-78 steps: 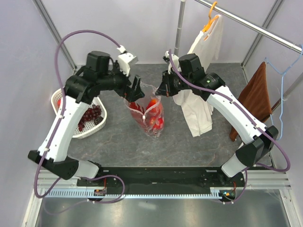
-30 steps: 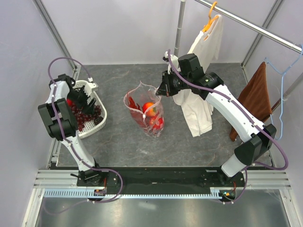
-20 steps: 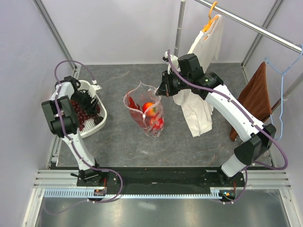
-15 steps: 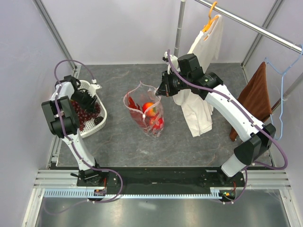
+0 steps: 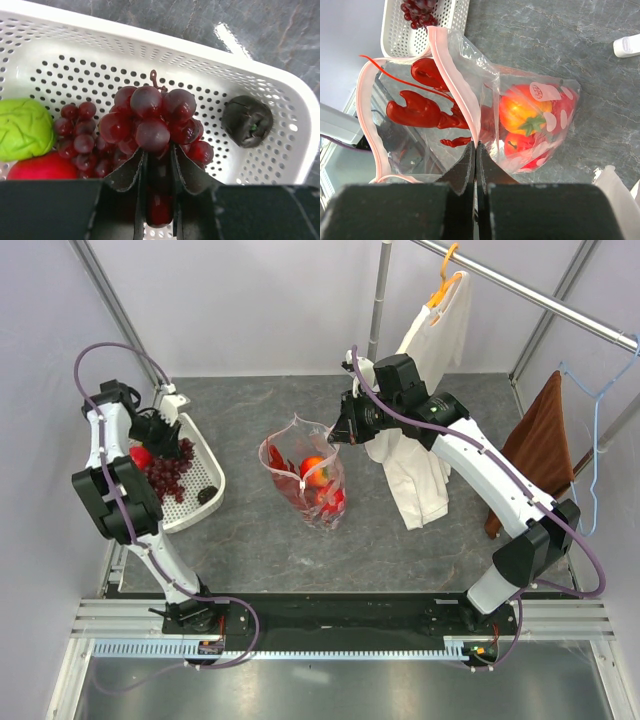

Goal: Place the food in the zip-top bag and seal the zipper
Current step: Pick up the fake fruit from the bin.

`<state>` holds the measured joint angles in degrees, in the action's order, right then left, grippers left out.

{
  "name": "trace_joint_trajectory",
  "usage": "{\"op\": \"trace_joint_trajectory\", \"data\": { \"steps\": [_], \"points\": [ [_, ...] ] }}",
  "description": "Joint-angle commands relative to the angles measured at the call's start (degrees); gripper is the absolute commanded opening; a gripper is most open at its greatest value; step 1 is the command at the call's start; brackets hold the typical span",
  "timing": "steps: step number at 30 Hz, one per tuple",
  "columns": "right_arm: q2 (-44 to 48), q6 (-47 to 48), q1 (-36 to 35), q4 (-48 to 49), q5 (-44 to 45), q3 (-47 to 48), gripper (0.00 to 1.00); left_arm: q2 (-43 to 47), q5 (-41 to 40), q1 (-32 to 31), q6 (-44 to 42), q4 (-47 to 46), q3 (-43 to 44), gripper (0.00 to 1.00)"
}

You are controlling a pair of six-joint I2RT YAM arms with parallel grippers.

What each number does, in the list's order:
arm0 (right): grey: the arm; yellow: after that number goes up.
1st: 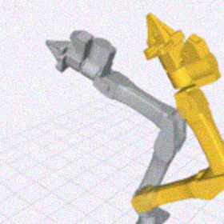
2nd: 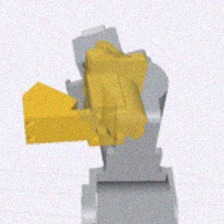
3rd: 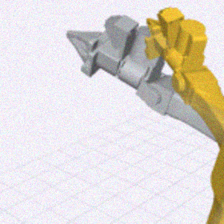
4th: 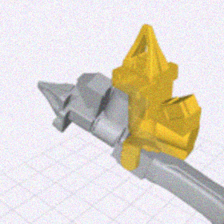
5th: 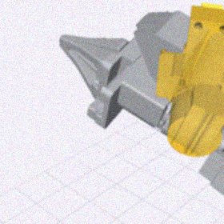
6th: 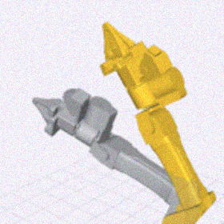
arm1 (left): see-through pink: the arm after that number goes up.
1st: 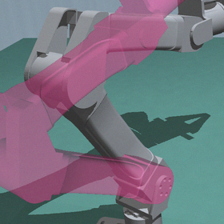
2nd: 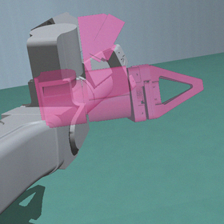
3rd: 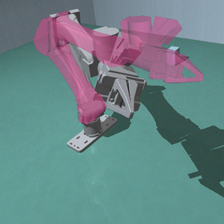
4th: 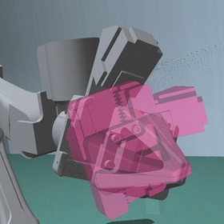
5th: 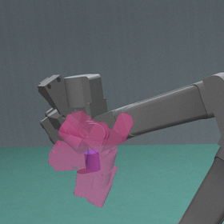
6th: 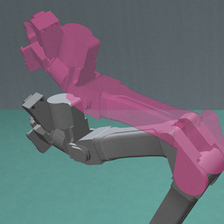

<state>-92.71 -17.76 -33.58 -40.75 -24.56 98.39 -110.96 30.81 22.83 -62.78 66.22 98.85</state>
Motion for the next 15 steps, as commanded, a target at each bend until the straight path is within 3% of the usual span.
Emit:
{"op": "trace_joint_trajectory", "data": {
  "steps": [1,4,9,15],
  "points": [
    [0.6,0.2,0.2,1.4,-0.5,1.5,0.00,3.5,4.6,1.2,2.8,5.8,5.2,0.02],
    [0.9,0.1,0.2,1.6,-0.5,1.1,0.00,4.5,8.6,1.4,4.3,9.9,10.6,0.02],
    [0.8,-0.1,0.2,1.6,-0.8,1.1,0.00,8.3,23.6,0.5,6.0,20.6,22.4,0.02],
    [0.9,-0.3,0.2,1.7,-0.8,0.8,0.00,15.8,34.4,-7.0,19.0,15.8,29.2,0.02]
  ]
}}
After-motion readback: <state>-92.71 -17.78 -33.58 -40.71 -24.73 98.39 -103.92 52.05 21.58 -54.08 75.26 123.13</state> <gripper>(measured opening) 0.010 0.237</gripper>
